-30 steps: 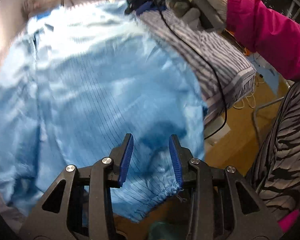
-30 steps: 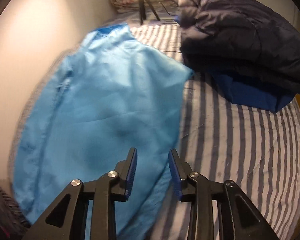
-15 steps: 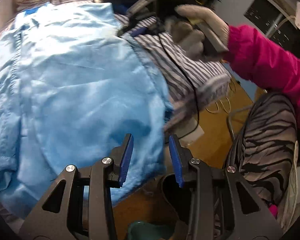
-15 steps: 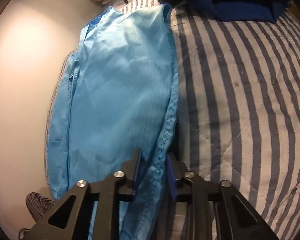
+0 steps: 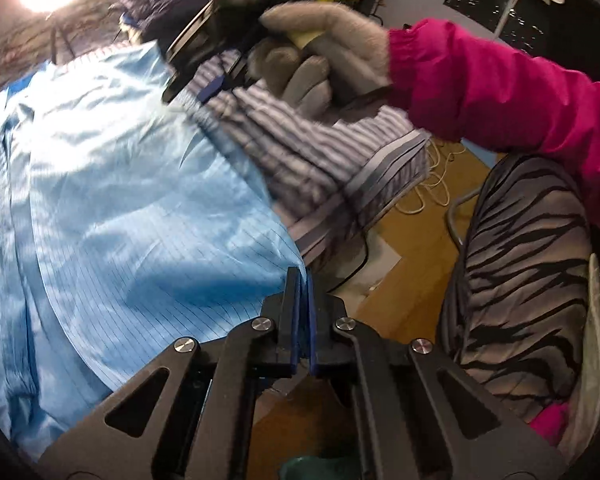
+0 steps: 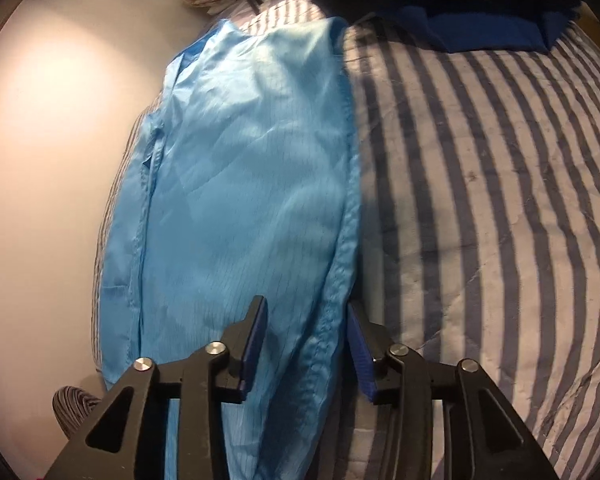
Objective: Fold large clothes
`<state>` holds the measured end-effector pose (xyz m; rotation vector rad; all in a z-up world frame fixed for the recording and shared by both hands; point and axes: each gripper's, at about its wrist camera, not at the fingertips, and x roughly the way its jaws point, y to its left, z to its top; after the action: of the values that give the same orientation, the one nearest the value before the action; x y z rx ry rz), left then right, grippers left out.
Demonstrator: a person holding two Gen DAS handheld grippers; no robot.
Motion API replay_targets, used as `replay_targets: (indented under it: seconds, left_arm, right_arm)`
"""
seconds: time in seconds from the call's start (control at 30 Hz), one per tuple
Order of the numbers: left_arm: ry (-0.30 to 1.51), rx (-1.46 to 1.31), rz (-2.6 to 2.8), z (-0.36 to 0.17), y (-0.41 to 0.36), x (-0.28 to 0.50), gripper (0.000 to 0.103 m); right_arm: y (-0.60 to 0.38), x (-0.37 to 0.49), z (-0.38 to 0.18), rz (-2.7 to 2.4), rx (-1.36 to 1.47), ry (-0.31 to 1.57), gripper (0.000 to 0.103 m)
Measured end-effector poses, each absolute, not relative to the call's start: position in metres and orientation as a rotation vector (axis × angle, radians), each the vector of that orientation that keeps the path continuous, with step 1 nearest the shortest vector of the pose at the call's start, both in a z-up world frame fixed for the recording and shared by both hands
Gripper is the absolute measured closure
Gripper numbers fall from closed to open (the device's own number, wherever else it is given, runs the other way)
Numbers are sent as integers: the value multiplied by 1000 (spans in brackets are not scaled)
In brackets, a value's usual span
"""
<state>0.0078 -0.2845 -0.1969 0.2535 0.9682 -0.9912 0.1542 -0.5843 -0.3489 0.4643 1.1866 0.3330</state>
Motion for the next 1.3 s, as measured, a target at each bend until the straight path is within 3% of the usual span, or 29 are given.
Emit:
replay_targets:
  seconds: [0.07,0.3,0.37,0.47,0.57,0.6,0.67,0.7,0.73,0.77,0.83,0.93,1.03,1.07,1.1,1.2,1.3]
  left_arm:
    - [973,257,-1000,-198,-289,10,102]
    - [988,275,-1054,-204,-297,2,102]
    - [1000,287,-1045,-207,-294,1,102]
    - [1025,298,-1003,-213,-293,6,102]
    - [1036,286,-959,-207,-288,10,101]
    - [1033,272,-949,-203,-284,12,96]
    - [1002,212,-931,-187,-274,17,75]
    - [990,193,-926,-181,-268,18,63]
    - [976,161,-920,-174,-264,22,62]
    - [971,130,-920,-170,-262,26,63]
    - [970,89,-925,-165,-260,34,62]
    - [954,89,-899,-166,-267,45,62]
    - [979,79,-852,-186,-277,68,63]
    - [1005,62,-823,-196,-278,78,63]
    - [1032,47,-811,-203,-277,85,63]
    - [1145,115,-826,-239,-289,97,63]
    - [1126,114,-805,-241,-284,95,63]
  right_arm:
    - [-592,156,-351,331,508,1177,50]
    - [-592,176,-358,315,521,1150,52]
    - [-586,183,-354,298,444,1134,94]
    - [-583,189,-347,225,337,1130,103]
    - [-599,191,-343,199,395,1111,103]
    - [-604,190,-342,219,426,1102,103]
    - [-613,187,-341,262,473,1086,93]
    - [-619,187,-343,276,506,1083,82]
    - [-623,186,-344,284,533,1079,54]
    - [-629,185,-346,293,576,1068,44]
    - [-633,184,-349,320,631,1057,43]
    - [-629,185,-355,333,640,1070,53]
    - [-618,187,-360,336,604,1106,80]
    - [-614,187,-360,344,594,1109,94]
    - [-611,188,-358,342,576,1112,99]
    - [-599,188,-349,310,497,1114,103]
    - [-593,188,-340,289,495,1114,103]
